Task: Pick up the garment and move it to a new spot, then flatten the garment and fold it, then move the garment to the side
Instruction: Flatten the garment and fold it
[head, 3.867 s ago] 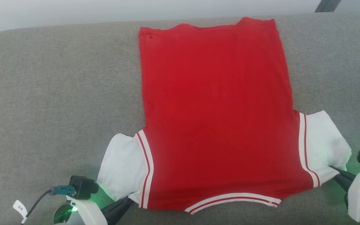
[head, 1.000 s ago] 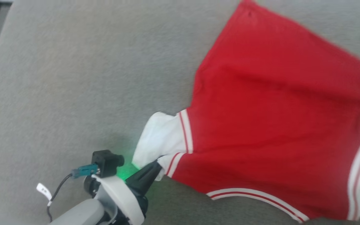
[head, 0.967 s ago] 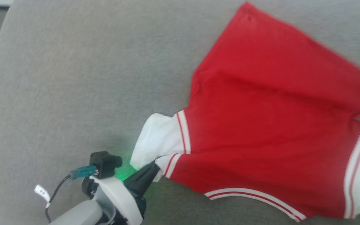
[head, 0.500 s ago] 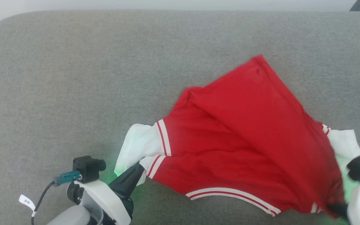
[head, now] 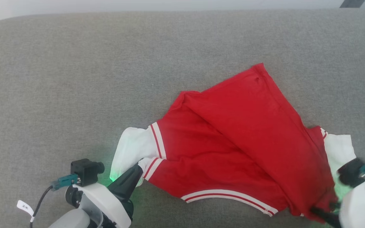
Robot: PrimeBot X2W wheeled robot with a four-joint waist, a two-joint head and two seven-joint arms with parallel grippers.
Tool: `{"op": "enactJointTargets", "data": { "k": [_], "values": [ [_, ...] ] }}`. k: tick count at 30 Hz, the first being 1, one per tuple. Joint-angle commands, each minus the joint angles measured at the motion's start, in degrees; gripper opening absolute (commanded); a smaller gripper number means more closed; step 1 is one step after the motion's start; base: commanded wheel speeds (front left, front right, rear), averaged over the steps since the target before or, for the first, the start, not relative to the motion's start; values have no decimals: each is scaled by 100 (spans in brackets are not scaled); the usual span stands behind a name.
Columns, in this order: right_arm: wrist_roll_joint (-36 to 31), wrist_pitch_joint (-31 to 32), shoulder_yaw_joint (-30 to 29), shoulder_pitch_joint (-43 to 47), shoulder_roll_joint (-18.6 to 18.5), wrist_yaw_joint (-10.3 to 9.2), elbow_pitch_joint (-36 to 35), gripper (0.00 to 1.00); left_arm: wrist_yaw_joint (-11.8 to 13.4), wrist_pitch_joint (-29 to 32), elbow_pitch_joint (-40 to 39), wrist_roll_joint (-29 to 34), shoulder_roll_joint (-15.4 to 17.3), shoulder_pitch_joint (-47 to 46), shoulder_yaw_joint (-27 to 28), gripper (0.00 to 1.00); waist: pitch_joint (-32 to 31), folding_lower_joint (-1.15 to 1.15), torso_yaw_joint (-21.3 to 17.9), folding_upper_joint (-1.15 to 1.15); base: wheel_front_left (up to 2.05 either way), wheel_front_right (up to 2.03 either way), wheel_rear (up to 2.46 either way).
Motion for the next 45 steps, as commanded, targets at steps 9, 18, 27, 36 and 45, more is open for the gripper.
{"op": "enactJointTargets", "data": {
  "k": [9,18,27,36,45],
  "values": [
    [685,193,-1834,144,-413,-8,-1316,100,18,2,-11,173,-113,201,201,0,0,0,7,0,0,0,0],
    [232,-33,-1791,-1521,-337,-6,-929,100,17,3,-101,290,-272,40,94,0,285,0,286,0,0,0,0],
    [-529,209,251,-4160,8,-6,1150,100,17,10,-28,325,-529,-504,-266,0,945,0,849,0,0,0,0],
    [-614,308,1768,-4987,-179,-9,2568,100,18,11,142,224,-773,-731,-511,0,1118,0,1189,0,0,0,0],
    [-222,-130,2240,-5113,-231,-10,3128,0,18,9,234,153,-785,-781,-546,0,943,0,1206,0,0,0,0]
  ]
}}
